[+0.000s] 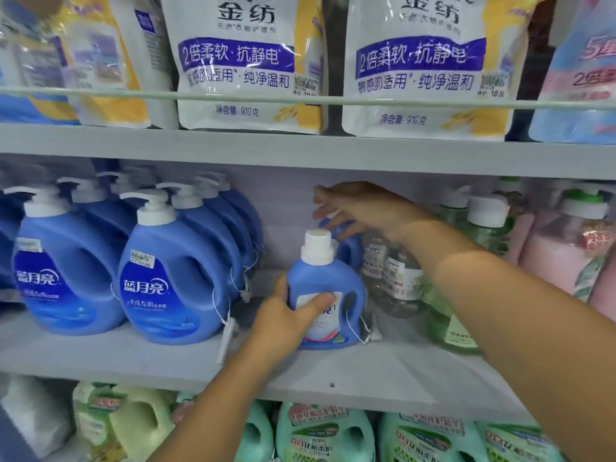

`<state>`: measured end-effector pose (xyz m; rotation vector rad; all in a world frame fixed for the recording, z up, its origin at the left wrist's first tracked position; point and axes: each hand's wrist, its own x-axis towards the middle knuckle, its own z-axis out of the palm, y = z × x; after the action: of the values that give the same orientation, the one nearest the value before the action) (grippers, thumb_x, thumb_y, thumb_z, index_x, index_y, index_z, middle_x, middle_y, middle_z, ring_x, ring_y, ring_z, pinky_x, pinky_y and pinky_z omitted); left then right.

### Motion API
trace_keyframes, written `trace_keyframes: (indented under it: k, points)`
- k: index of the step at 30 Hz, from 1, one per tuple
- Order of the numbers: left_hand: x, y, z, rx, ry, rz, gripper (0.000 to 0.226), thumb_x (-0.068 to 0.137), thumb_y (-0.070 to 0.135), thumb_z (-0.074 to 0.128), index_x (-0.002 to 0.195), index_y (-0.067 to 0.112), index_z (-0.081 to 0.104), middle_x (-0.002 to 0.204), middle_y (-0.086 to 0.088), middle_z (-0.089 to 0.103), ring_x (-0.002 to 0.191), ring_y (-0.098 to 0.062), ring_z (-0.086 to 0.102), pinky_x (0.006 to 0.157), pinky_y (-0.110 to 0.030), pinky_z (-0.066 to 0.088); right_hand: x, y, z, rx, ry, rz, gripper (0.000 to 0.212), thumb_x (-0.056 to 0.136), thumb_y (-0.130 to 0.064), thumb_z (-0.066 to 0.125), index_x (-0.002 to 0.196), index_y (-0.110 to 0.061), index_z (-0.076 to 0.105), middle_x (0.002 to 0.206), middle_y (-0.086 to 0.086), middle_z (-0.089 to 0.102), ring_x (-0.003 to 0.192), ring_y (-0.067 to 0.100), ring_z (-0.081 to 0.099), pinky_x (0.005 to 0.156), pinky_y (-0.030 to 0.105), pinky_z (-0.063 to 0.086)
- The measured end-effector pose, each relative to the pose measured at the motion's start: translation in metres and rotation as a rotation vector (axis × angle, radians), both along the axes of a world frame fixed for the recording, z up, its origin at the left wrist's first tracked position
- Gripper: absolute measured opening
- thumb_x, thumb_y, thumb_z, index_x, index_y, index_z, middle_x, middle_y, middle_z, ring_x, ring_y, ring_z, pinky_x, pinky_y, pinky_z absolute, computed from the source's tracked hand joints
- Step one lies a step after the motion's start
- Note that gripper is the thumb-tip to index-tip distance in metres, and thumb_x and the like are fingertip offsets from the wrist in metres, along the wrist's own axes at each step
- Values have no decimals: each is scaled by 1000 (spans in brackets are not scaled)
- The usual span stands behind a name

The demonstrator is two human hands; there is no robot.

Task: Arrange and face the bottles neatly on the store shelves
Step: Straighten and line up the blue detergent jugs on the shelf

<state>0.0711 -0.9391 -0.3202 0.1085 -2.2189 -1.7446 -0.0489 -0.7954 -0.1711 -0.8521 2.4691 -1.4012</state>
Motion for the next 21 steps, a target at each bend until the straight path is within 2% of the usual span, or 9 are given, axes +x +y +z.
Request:
trace_keyframes:
  k: [2,4,6,8,11,15,17,19,21]
  points:
    - [0,-1,-8,45,34,-9,35,87,27,80,111,41,58,105,14,74,86,8,69,70,-10,51,-29,-12,3,279,288,-179,52,101,-51,55,105,-1,70,104,18,72,94,28,70,74,30,52]
    - [-2,-4,-12,70,41,-42,34,88,27,78,113,40,59,104,14,75,90,3,71,72,-12,51,-55,-22,-4,485,441,-294,52,99,-49,57,115,0,67,116,17,69,107,31,64,83,31,48]
    - [-6,-6,-10,100,36,-75,32,90,26,76,116,37,60,104,15,76,92,-1,72,71,-12,52,-73,-29,-15,563,426,-318,56,95,-51,63,127,-6,60,130,13,63,116,31,61,86,30,46]
    - [-12,-8,-4,121,21,-123,34,91,25,76,119,34,59,107,11,76,95,-3,72,72,-12,54,-84,-34,-24,571,406,-330,56,92,-53,67,126,-9,60,132,10,63,117,30,60,87,30,46]
    - [-19,-16,3,90,-6,-188,37,90,26,76,122,31,58,110,12,75,92,5,71,71,-10,53,-93,-36,-28,570,453,-359,57,88,-55,70,122,-10,63,131,10,65,116,30,62,91,32,49]
    - [-18,-23,-5,84,-13,-204,26,92,26,73,116,30,64,106,14,78,99,-3,73,78,-16,54,-84,-37,-13,665,494,-239,60,88,-50,72,133,-11,64,139,7,61,124,26,58,97,29,45]
    - [-16,-24,-7,106,-7,-190,23,92,25,73,114,27,66,103,16,78,95,-2,73,73,-12,53,-78,-34,-5,581,399,-144,48,88,-39,77,129,-17,66,123,-2,65,111,23,63,87,28,50]
    - [-15,-27,-6,129,-17,-200,22,92,25,73,113,24,68,103,14,78,94,-2,74,71,-11,53,-74,-29,2,524,281,-42,26,91,-24,76,115,-23,69,110,-6,62,98,21,64,72,25,53]
    - [-13,-30,-5,158,-26,-233,24,92,21,72,115,20,69,105,10,79,98,-6,74,73,-13,54,-68,-25,9,536,179,42,22,94,-7,69,104,-27,69,123,1,59,108,24,62,78,29,56]
